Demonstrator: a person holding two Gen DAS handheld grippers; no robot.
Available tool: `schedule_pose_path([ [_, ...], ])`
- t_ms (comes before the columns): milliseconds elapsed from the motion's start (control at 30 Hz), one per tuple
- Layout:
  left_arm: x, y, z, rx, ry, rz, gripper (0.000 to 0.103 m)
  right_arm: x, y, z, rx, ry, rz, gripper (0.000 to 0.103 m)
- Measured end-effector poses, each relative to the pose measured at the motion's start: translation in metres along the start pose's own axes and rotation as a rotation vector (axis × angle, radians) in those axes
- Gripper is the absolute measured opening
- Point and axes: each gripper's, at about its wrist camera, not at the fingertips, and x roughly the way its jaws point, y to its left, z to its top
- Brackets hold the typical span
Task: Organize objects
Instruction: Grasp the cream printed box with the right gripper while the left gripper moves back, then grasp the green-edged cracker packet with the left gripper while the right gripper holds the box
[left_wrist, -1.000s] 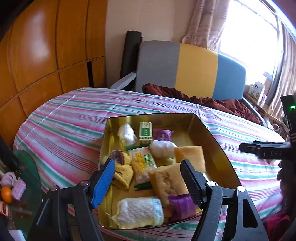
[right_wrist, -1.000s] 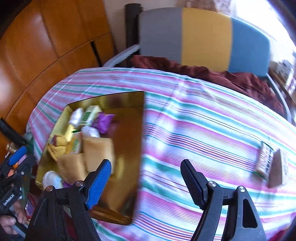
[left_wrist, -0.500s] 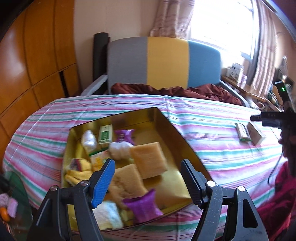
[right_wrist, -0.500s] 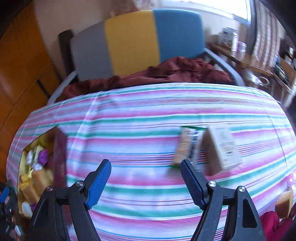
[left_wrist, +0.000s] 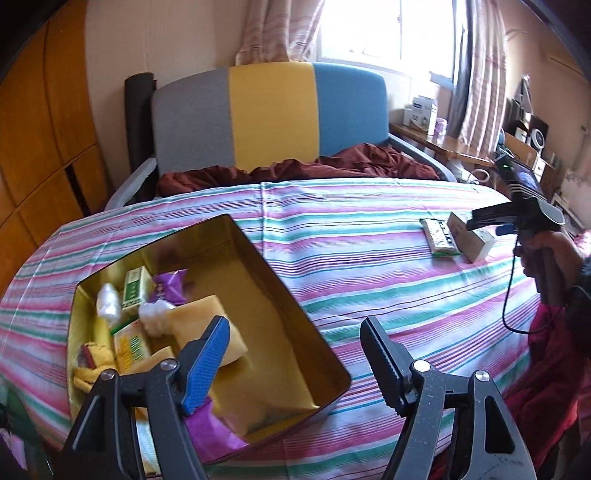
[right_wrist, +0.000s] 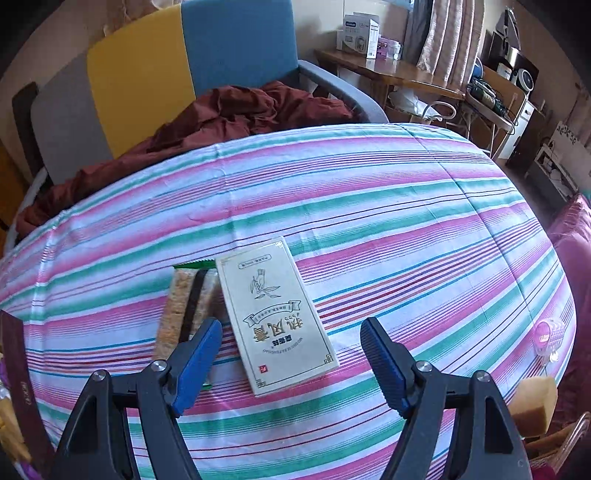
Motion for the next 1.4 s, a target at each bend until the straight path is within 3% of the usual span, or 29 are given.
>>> schedule_pose_path([
  [167,0.016,-0.022,0.011,0.023,0.038,-0.053,0.074,0.019,0.006,0.002,-0.057,0.022,-0.001,0.078],
  [233,0.023,-0.032,0.015,0.041,0.049,-0.072,0.074,0.025,0.007,0.001,-0.067,0.047,0.006,0.051],
  [500,0.067,-0.083,0.041,0.103,0.132,-0.134,0.074,0.012,-0.016,-0.001,0.017,0.035,-0.068,0.051],
  [733,0.121,-0.118,0.064,0.112,0.224,-0.194,0.069,0.014,-0.037,0.001,0.113,0.072,-0.01,0.052],
  [1033,0.176,-0.162,0.101,0.143,0.254,-0.296,0.069,0.015,-0.052,0.001,0.181,0.09,0.003,0.051],
  [1400,0.228,-0.222,0.118,0.221,0.283,-0.334,0.064,0.018,-0.062,0.002,0.221,0.095,0.016,0.052],
])
